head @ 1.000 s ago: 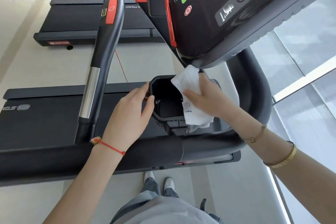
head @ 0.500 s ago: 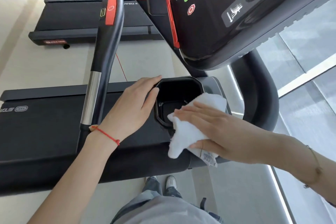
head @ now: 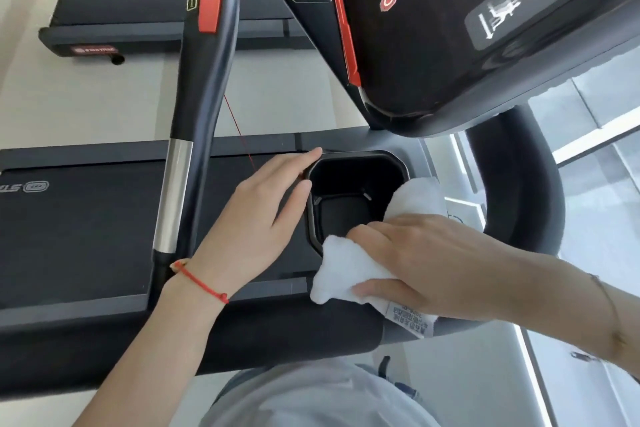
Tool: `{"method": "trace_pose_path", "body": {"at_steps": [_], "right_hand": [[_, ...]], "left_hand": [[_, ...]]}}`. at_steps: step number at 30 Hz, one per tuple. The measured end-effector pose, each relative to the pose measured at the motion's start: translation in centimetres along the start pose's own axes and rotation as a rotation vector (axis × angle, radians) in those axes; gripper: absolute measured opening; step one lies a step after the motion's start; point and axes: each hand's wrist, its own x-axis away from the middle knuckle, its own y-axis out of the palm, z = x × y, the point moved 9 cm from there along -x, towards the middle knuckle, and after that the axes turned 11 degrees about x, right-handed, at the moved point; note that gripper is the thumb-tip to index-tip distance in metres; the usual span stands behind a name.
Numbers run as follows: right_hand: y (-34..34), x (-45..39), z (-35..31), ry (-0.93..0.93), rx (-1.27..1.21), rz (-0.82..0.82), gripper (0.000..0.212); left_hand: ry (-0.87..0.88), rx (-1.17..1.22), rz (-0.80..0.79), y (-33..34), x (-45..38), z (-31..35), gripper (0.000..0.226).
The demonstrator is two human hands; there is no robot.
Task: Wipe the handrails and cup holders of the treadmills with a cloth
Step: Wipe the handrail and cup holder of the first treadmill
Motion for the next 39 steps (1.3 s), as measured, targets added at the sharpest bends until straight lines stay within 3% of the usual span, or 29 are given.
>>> {"method": "trace_pose_path", "body": {"at_steps": [6, 14, 20, 23, 27, 33, 39], "right_hand": [[0.9, -2.5, -0.2, 0.020, -0.211, -0.088, 0.046], [-0.2, 0.8, 0.7, -0.041, -0.083, 0.081, 0.043], [-0.6, 2.4, 2.6, -0.235, 0.086, 0.324, 0.035], [-0.5, 1.8, 3.9, -0.298, 0.196, 0.298, 0.039], [-0.9, 0.1, 4.4, -0.309, 0.224, 0.217, 0.062], [-0.1, 1.9, 3.2, -0.216, 0.129, 0.284, 0.057], [-0.6, 0.9, 4.6, -0.206, 0.245, 0.242, 0.063]], "left_hand": [[0.005, 0.012, 0.011, 0.0, -0.3, 0.1, 0.043], [0.018, -0.010, 0.029, -0.2, -0.2, 0.2, 0.041], [0.014, -0.067, 0.016, 0.0, 0.0, 0.2, 0.044], [0.010, -0.086, 0.009, 0.2, 0.3, 0.3, 0.047], [0.011, -0.126, 0.009, 0.4, 0.5, 0.6, 0.049], [-0.020, -0.183, 0.005, 0.7, 1.0, 0.8, 0.052], [-0.060, -0.178, 0.052, 1.5, 2.2, 0.9, 0.057]]}}
